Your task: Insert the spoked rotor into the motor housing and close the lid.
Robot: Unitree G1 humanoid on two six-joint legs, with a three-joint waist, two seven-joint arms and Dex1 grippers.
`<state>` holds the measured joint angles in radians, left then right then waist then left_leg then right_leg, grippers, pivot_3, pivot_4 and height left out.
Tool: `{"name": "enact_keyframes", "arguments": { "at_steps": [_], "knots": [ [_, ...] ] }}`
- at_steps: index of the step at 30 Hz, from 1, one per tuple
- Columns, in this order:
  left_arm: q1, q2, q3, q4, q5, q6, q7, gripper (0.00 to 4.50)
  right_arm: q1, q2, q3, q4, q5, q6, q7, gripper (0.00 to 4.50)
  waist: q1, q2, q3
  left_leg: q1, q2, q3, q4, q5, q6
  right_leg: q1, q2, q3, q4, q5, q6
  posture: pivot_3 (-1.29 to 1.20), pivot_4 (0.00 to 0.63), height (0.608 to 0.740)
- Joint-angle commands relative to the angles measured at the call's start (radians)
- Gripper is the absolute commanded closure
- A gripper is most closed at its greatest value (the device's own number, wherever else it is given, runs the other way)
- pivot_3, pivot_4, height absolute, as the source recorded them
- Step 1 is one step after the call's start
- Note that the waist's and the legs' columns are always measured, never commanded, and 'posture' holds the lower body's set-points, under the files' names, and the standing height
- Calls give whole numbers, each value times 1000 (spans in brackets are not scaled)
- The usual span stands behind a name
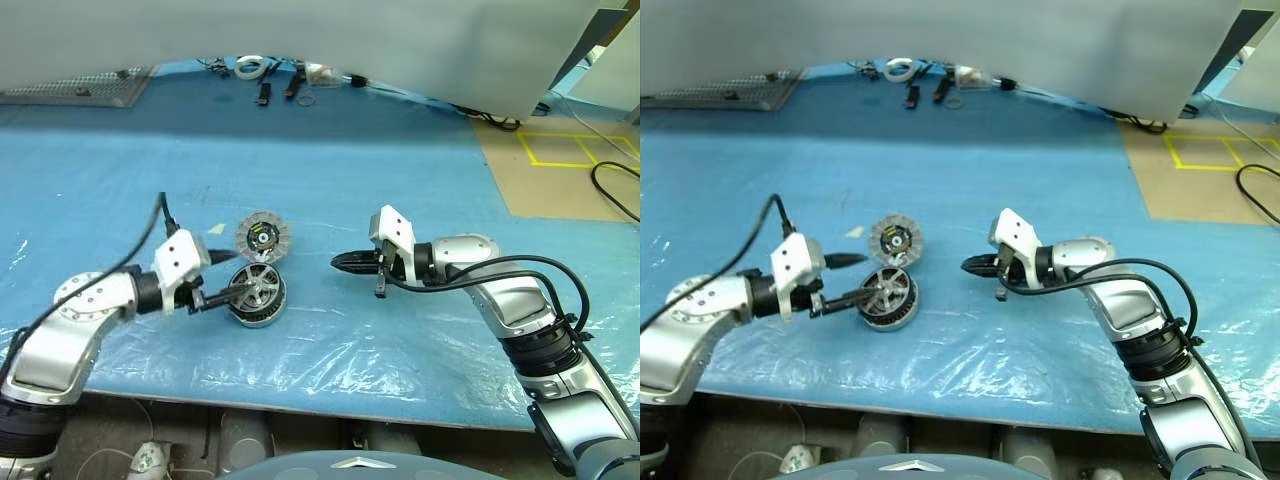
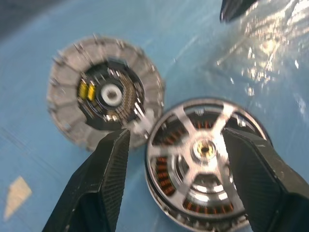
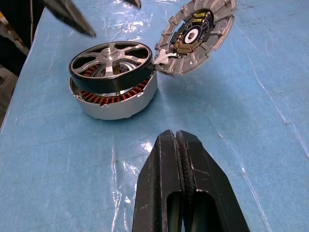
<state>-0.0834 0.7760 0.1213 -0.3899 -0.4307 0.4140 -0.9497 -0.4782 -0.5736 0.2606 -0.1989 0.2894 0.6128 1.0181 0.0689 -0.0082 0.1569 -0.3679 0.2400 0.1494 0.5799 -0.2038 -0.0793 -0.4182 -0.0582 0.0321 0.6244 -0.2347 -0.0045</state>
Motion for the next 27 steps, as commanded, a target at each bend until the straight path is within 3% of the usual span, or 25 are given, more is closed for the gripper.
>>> {"name": "enact_keyframes", "arguments": {
  "at_steps": [1,12,27],
  "knots": [
    [-30,-5,82,-79,-144,78,8,1282,-22,6,1,-29,8,-2,-4,4500,0,0,0,0,0,0,0,0,0,0,0,0,0,0,0,0,150,740],
    [44,125,8,-62,-10,-5,-77,1282,-19,7,6,-26,1,-9,-8,4500,0,0,0,0,0,0,0,0,0,0,0,0,-1,0,0,0,150,740],
    [-3,109,-75,3,77,-78,-90,1282,-5,-12,2,-42,6,-9,-11,4500,0,0,0,0,0,0,0,0,0,0,0,0,0,0,0,0,150,740]
  ]
}}
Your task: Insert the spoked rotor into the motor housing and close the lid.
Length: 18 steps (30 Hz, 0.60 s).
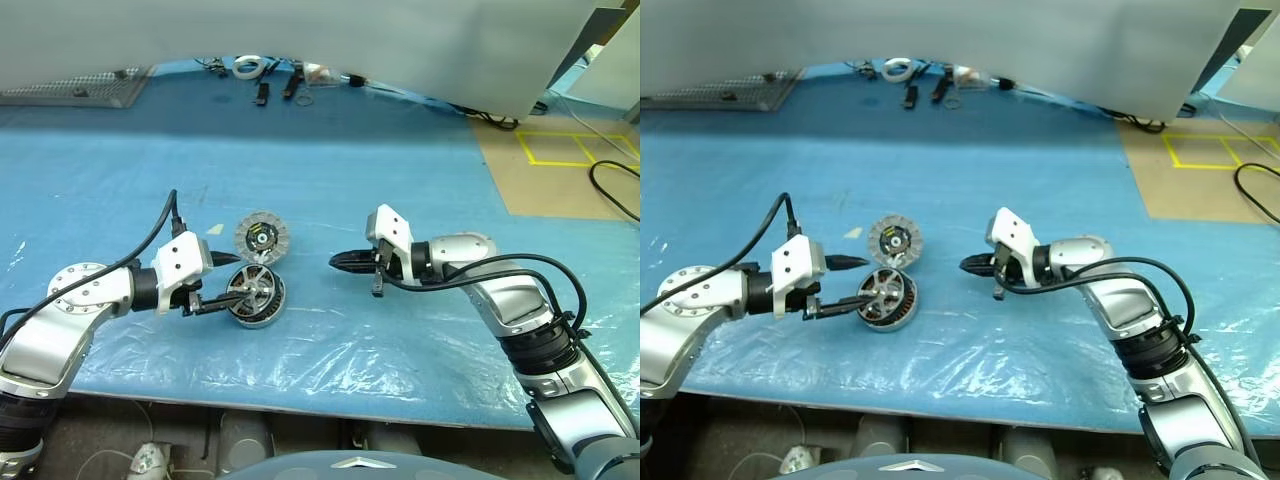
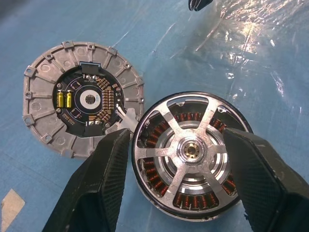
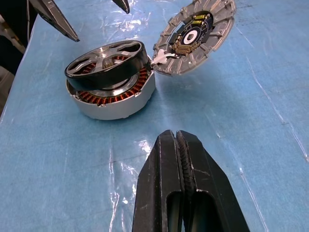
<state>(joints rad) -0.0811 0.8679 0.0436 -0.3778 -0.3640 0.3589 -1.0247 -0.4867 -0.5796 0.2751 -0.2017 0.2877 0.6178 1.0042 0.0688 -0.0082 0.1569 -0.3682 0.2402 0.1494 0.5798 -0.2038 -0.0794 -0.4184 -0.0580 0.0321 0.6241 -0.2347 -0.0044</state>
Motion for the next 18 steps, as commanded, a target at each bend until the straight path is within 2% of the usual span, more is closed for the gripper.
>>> {"name": "enact_keyframes", "arguments": {
  "at_steps": [1,18],
  "knots": [
    [-5,20,2,-3,19,-29,-18,1282,9,-7,-13,-40,7,-18,1,4500,0,0,0,0,0,0,0,0,0,0,0,0,0,0,0,0,150,740],
    [-122,63,-117,105,152,-210,-155,1282,21,13,-6,-13,-5,-38,-17,4500,1,0,0,0,0,0,0,0,0,0,0,0,0,0,0,0,150,740]
  ]
}}
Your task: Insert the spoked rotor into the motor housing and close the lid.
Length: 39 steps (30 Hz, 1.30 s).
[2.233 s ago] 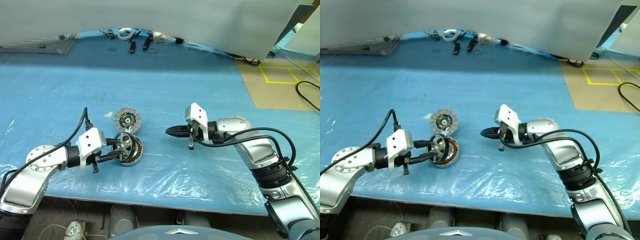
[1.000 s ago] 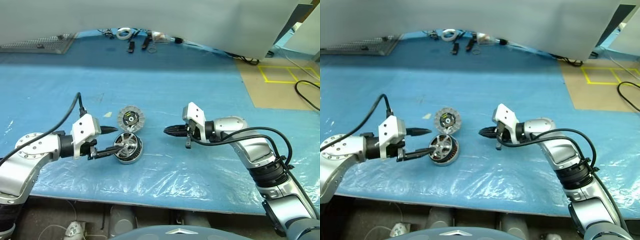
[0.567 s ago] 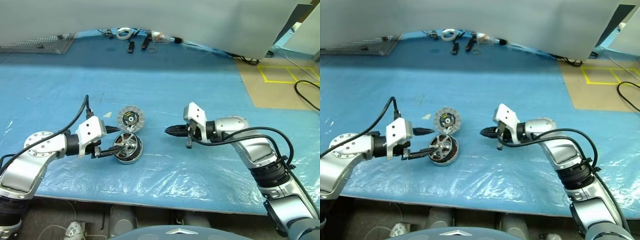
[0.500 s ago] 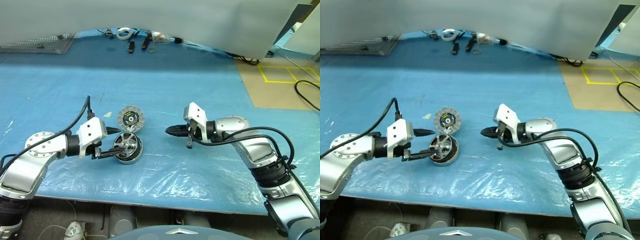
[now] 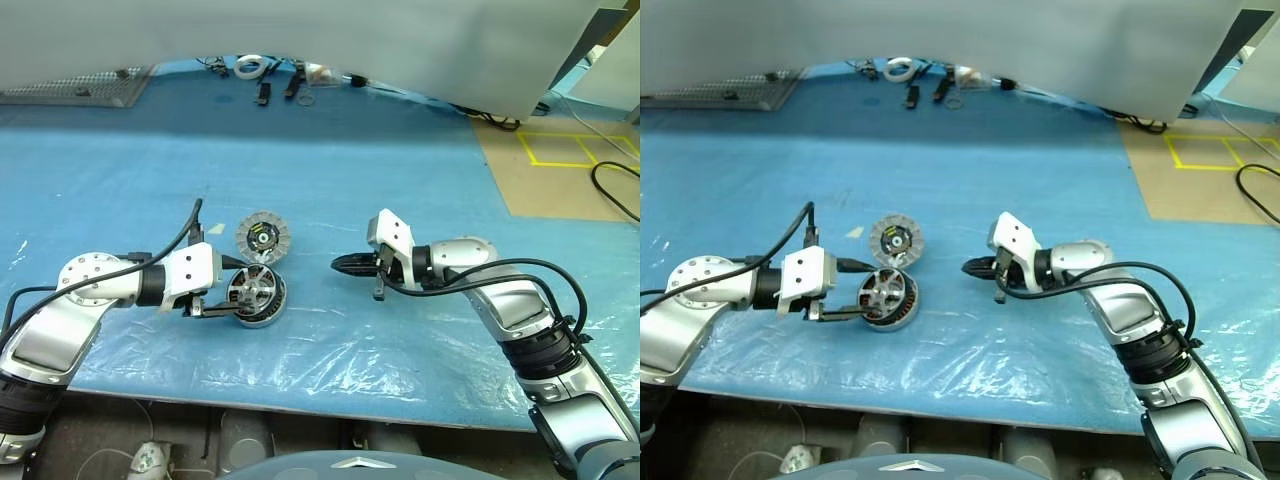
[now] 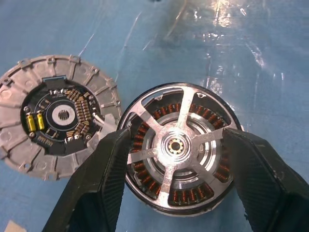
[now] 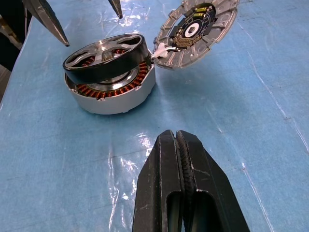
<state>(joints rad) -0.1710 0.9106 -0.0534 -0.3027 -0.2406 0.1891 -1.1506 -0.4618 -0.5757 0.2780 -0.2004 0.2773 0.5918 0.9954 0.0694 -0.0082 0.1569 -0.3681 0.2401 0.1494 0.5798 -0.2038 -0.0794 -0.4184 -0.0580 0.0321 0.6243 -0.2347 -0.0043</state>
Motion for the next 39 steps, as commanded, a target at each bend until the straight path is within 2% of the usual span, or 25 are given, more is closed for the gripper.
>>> {"name": "enact_keyframes", "arguments": {
  "at_steps": [1,10,14,26,29,31,35,37,39],
  "knots": [
    [-47,16,-30,43,33,-44,-36,1282,-3,12,-8,-13,4,-12,-10,4500,0,0,0,0,0,0,0,0,0,0,0,0,0,0,0,0,150,740],
    [-155,-29,-112,138,71,-83,-90,1282,33,19,-18,-38,2,-8,-44,4500,1,0,0,0,0,0,0,0,0,0,0,0,0,0,0,0,150,740],
    [-170,-20,-146,188,131,-144,-106,1282,46,17,-24,-48,4,-7,-58,4500,1,0,0,0,0,0,0,0,0,0,0,0,0,0,0,0,150,740],
    [-210,-69,-181,247,175,-171,-97,1282,58,5,-26,-48,4,-11,-68,4500,3,0,0,0,0,0,1,0,0,0,0,0,1,0,0,0,150,740],
    [-218,-62,-188,273,199,-204,-103,1901,56,4,-23,-48,2,-13,-68,4500,7,0,0,1,-1,0,1,0,0,1,-1,0,2,0,0,0,150,740],
    [-222,-79,-188,283,214,-225,-76,2492,55,3,-21,-47,2,-14,-66,4500,9,1,-1,3,-1,0,1,0,0,3,-1,0,2,0,0,0,150,740],
    [-211,-86,-197,268,206,-224,-95,2492,52,4,-18,-44,1,-16,-64,4500,10,3,-2,7,-1,0,1,0,0,8,-2,0,1,-1,-2,0,150,740],
    [-209,-91,-190,273,213,-226,-80,2736,52,4,-18,-44,0,-16,-63,4500,10,3,-2,9,-1,0,1,0,0,10,-2,0,1,-2,-3,0,150,740],
    [-210,-94,-186,280,223,-236,-66,2770,51,4,-17,-43,0,-16,-62,4500,10,3,-2,10,-1,0,1,0,0,10,-2,0,1,-2,-3,0,150,740]
  ]
}}
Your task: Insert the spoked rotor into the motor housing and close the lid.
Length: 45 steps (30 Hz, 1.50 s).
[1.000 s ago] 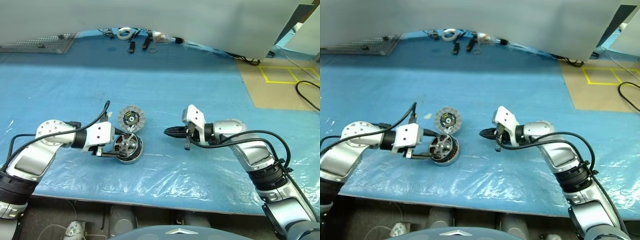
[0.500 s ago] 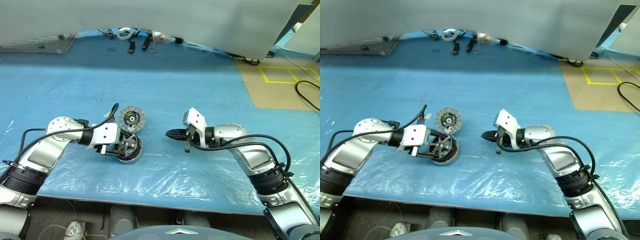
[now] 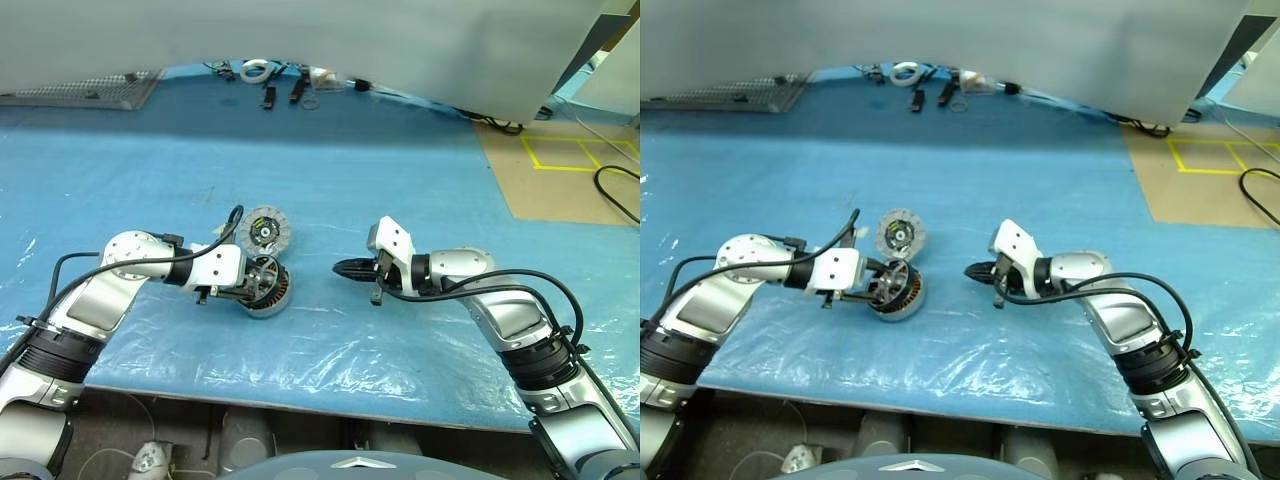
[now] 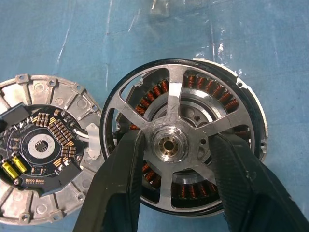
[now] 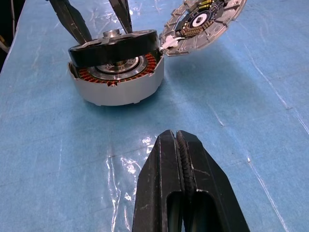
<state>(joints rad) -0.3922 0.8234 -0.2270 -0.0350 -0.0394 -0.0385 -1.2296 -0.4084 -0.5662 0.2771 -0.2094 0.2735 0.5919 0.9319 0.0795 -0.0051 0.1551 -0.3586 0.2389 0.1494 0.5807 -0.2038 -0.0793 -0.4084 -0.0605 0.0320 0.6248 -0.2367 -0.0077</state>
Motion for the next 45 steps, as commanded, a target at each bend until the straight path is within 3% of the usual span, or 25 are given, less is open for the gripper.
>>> {"name": "enact_keyframes", "arguments": {
  "at_steps": [1,7,14,19,28,38,45],
  "knots": [
    [13,-8,-10,12,18,-10,15,2770,-4,-6,-16,-33,3,-16,2,4500,0,0,0,0,0,0,0,0,0,0,0,0,0,0,0,0,150,740],
    [23,-45,46,-55,-91,38,25,2770,-12,-5,-18,-33,4,-13,5,4500,1,0,0,0,0,0,0,0,0,0,0,0,0,0,0,0,150,740],
    [62,-25,106,-167,-181,125,21,2770,-41,-6,-22,-4,10,-20,29,4500,-4,0,0,-5,1,0,-2,0,0,-4,1,-1,-2,2,3,0,150,740],
    [85,16,139,-179,-170,121,28,2770,-58,-5,-24,8,11,-22,40,4500,-9,0,0,-8,1,0,-2,0,0,-8,2,-1,-1,2,3,0,150,740],
    [208,12,329,-349,-322,312,147,2770,-122,18,-68,-29,153,100,99,4500,-11,0,0,-10,1,0,-2,0,0,-10,2,0,-1,2,3,0,150,740],
    [420,-45,484,-549,-408,472,347,2770,-235,128,86,114,99,36,177,4500,-13,-1,0,-10,1,0,-2,0,0,-10,2,-1,-1,2,3,0,150,740],
    [482,-78,534,-627,-443,527,439,2770,-267,199,126,224,77,11,215,4500,-11,-1,0,-11,2,0,-1,0,0,-10,2,-1,-2,1,2,0,150,740]
  ]
}}
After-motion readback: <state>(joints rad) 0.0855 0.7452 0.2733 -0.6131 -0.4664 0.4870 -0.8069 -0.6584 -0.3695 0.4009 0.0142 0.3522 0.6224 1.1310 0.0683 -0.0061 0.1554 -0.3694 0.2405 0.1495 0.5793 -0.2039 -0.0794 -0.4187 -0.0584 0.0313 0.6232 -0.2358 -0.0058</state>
